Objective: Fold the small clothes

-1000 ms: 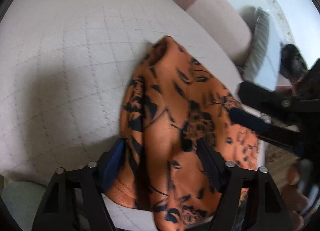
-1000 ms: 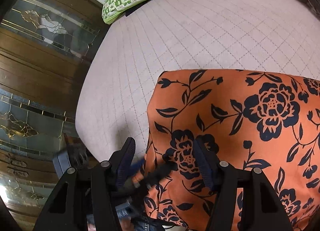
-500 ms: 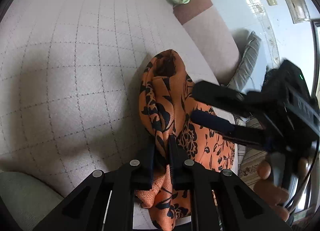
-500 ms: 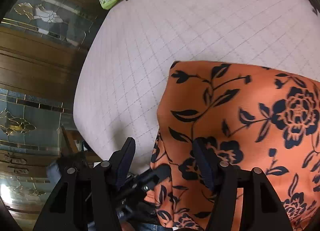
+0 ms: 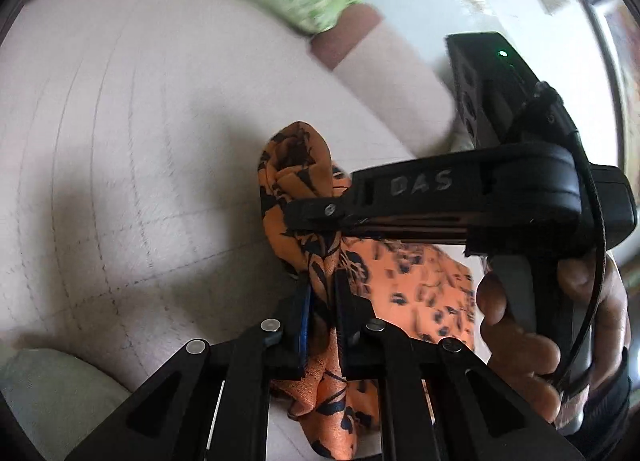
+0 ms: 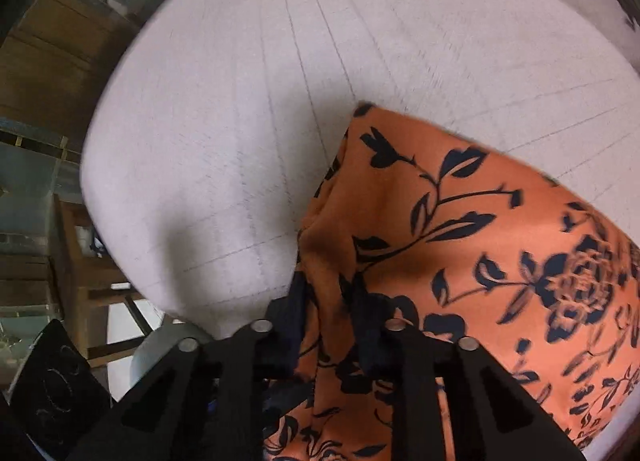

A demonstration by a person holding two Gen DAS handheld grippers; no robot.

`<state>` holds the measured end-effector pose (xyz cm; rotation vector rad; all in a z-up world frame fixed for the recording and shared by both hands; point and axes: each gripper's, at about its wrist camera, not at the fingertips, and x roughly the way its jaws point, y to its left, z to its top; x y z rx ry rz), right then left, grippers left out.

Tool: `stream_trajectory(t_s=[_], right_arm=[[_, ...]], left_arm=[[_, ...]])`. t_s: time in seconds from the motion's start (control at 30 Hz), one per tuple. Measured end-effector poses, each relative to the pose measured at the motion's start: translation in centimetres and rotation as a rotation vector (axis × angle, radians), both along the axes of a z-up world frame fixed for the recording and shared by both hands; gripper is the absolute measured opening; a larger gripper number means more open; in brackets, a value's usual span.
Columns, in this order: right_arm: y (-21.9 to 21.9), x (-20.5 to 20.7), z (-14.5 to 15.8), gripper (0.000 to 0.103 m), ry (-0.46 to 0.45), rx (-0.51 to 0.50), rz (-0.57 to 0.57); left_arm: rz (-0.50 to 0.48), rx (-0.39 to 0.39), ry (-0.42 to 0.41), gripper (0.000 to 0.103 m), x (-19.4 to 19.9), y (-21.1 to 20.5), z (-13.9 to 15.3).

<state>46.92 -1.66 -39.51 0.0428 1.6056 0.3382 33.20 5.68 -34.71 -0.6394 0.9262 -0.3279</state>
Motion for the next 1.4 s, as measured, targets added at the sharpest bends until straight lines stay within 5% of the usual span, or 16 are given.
stream_trajectory(t_s=[0.13, 0.27, 0.47, 0.67, 0.9, 1.03, 1.17, 1.4], right_arm=[[-4.1, -3.2, 6.0, 0.014, -0.146, 0.131, -0.054], [-11.8, -7.7, 11.3, 0.014, -0.292, 0.336, -0.204], [-26.1, -14.3, 15.4, 0.014, -0.467, 0.533, -0.418], [-38.2, -17.3, 11.7, 0.014, -0.477, 0.641, -0.63], [-46.3, -17.1, 2.1, 0.016, -0.384, 0.729, -0.833], [-48.6, -18.2, -2.3, 0.021, -0.243, 0.7, -0.995], [-50.0, -19.1, -1.3, 0.053, -0.326, 0.742, -1.012], [-46.8, -17.4, 3.2, 0.058, -0.491, 0.601, -0.835]], left_arm=[[-0.055, -0.081, -0.019, 0.008, -1.4, -2.7, 4.4], [-0.184, 0.058, -0.115, 0.008, -3.1, -10.1, 10.1], [-0.382, 0.159, -0.165, 0.008, -3.7, -22.6, 13.6], [-0.506, 0.258, -0.092, 0.008, -0.7, -34.2, 10.9], [-0.556, 0.374, 0.066, 0.013, 3.6, -43.0, 4.4], [-0.589, 0.339, 0.179, 0.017, 4.7, -43.6, 2.0], [-0.56, 0.252, 0.075, 0.047, 2.1, -40.4, 5.1], [-0.417, 0.271, 0.077, 0.047, 2.5, -35.8, 5.4]])
